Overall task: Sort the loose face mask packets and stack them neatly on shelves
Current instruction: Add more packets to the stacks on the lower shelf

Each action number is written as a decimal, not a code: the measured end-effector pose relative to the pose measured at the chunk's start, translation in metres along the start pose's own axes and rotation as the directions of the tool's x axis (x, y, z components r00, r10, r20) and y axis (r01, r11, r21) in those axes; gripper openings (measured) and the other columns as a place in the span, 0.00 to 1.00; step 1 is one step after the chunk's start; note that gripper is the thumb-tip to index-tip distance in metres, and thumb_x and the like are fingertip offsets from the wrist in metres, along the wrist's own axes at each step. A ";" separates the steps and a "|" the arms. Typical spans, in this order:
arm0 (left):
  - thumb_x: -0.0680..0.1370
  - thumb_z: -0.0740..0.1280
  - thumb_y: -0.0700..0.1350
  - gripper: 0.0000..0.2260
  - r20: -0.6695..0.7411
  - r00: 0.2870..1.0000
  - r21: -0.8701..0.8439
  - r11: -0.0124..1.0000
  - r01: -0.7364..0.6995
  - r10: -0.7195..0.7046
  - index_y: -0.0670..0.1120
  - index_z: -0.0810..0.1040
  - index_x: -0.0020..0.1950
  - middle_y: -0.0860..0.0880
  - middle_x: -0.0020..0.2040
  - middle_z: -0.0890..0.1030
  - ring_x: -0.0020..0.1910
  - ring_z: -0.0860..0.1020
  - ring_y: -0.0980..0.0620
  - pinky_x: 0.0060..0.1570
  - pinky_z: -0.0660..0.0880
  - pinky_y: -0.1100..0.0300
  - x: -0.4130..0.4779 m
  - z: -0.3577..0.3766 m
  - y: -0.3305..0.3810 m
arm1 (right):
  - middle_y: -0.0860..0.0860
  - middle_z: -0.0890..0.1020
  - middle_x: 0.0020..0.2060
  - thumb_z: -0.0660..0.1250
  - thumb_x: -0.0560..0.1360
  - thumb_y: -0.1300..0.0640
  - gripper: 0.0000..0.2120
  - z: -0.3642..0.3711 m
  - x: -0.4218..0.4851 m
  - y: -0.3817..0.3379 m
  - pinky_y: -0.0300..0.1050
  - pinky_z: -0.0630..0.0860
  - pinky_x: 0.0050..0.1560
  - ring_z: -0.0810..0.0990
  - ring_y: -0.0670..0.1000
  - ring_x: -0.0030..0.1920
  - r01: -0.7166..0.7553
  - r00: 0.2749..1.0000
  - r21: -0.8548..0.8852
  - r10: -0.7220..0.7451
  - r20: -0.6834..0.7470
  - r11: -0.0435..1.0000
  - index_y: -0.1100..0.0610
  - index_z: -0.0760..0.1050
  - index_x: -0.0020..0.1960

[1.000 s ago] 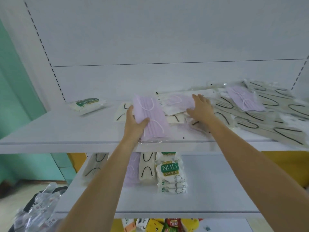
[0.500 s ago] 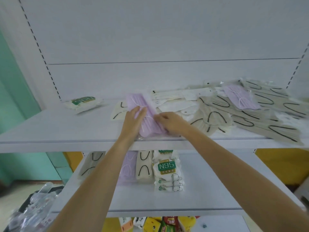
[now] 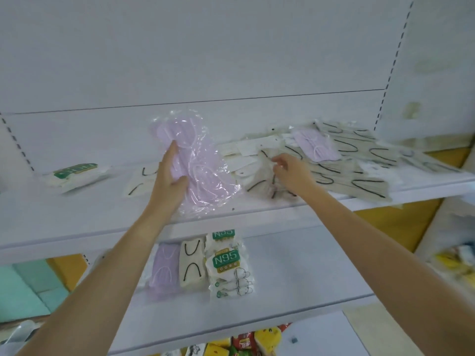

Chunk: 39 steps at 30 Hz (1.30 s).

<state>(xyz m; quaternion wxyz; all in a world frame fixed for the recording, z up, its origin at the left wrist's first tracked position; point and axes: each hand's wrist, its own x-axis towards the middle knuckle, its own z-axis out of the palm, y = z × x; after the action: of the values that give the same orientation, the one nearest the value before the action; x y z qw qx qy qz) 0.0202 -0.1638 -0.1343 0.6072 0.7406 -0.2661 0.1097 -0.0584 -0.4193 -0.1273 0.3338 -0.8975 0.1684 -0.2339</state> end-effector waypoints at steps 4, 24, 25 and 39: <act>0.76 0.55 0.33 0.27 0.099 0.995 0.024 1.000 0.004 -0.006 0.53 0.65 0.72 0.55 0.68 0.64 0.65 0.62 0.64 0.55 0.58 0.79 0.009 0.044 0.017 | 0.61 0.74 0.62 0.60 0.78 0.58 0.19 -0.029 0.021 0.036 0.49 0.70 0.58 0.73 0.60 0.61 -0.145 0.980 -0.087 0.131 -0.149 0.986 0.59 0.69 0.67; 0.74 0.71 0.48 0.32 0.194 0.972 -0.116 0.981 0.158 -0.133 0.49 0.61 0.75 0.53 0.64 0.63 0.63 0.65 0.57 0.62 0.62 0.63 0.047 0.166 -0.013 | 0.56 0.80 0.51 0.59 0.78 0.52 0.11 -0.053 0.064 0.078 0.46 0.70 0.49 0.76 0.58 0.53 -0.215 0.898 -0.085 0.163 -0.409 0.973 0.56 0.76 0.53; 0.75 0.69 0.50 0.31 0.174 0.975 -0.149 0.975 0.167 -0.141 0.50 0.61 0.75 0.52 0.66 0.63 0.65 0.64 0.57 0.63 0.61 0.62 0.047 0.166 -0.010 | 0.55 0.80 0.50 0.60 0.78 0.52 0.11 -0.052 0.057 0.068 0.43 0.67 0.45 0.76 0.57 0.52 -0.130 0.893 -0.019 0.108 -0.438 0.991 0.57 0.76 0.53; 0.74 0.63 0.35 0.32 0.137 0.991 -0.221 0.975 0.026 0.004 0.54 0.58 0.75 0.55 0.75 0.61 0.71 0.60 0.59 0.69 0.62 0.60 0.001 0.082 0.026 | 0.52 0.68 0.66 0.66 0.76 0.55 0.27 0.009 -0.055 -0.019 0.38 0.63 0.62 0.68 0.49 0.65 0.202 0.969 0.208 -0.165 -0.182 0.957 0.58 0.62 0.72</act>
<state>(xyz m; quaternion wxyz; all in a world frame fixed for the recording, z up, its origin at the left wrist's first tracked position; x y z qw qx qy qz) -0.0061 -0.2453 -0.1319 0.6670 0.6754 -0.3136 0.0249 -0.0967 -0.3758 -0.1374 0.3951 -0.8437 0.0831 -0.3538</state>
